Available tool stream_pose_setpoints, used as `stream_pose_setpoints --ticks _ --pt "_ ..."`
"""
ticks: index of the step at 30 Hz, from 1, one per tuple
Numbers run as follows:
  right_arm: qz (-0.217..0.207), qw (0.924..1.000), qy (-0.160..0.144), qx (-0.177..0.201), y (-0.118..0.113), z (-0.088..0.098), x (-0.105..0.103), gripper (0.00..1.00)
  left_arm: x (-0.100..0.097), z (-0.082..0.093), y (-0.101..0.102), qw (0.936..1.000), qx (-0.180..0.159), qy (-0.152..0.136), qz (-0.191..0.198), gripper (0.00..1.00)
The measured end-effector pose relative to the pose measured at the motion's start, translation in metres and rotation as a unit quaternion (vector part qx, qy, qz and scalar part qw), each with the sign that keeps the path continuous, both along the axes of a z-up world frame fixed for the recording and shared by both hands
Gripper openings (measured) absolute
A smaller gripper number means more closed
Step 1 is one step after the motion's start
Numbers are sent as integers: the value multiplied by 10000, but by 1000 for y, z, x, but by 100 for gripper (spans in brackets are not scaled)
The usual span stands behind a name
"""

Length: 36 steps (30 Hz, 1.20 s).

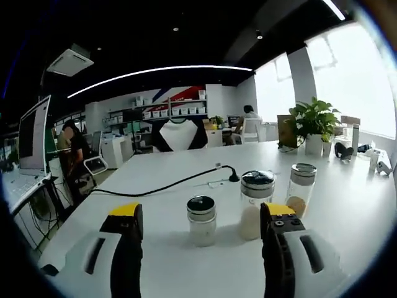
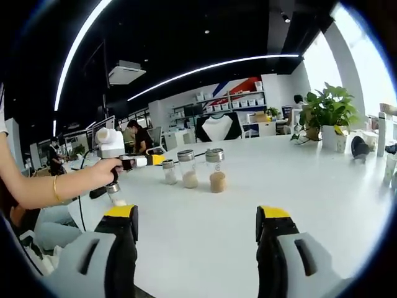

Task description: Rotate the seasoning bottle until the label or dispensing opening points toward the visible target arrow and the bottle remains upright within the marked orientation range

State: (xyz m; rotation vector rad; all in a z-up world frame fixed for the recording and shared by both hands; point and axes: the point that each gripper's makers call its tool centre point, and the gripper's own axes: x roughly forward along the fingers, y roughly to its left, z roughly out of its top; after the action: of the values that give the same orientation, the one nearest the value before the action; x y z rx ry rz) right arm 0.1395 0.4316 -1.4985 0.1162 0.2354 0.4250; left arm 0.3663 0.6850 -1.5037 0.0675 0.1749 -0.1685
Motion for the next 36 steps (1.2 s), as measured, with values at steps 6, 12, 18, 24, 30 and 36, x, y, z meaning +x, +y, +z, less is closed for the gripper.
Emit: stream_pose_setpoints --ticks 6,12,18,24,30,36 --pt "-65 10000 -30 25 -4 5 3 77 17 -7 -5 9999 4 -69 -120 75" --pt "-131 9999 -7 63 -10 7 5 77 34 -17 0 9999 -87 -14 111 68" --pt "-136 9999 11 47 -16 7 8 76 45 -32 -1 9996 -132 207 123 67" --pt "-128 9999 50 26 -22 5 11 76 48 -37 -4 9997 21 222 126 61" --pt "-121 9999 64 63 -24 4 12 75 52 -52 -7 9991 158 389 72 61" --pt "-112 9999 100 78 -26 1 13 74 56 -67 -10 9984 186 540 0 56"
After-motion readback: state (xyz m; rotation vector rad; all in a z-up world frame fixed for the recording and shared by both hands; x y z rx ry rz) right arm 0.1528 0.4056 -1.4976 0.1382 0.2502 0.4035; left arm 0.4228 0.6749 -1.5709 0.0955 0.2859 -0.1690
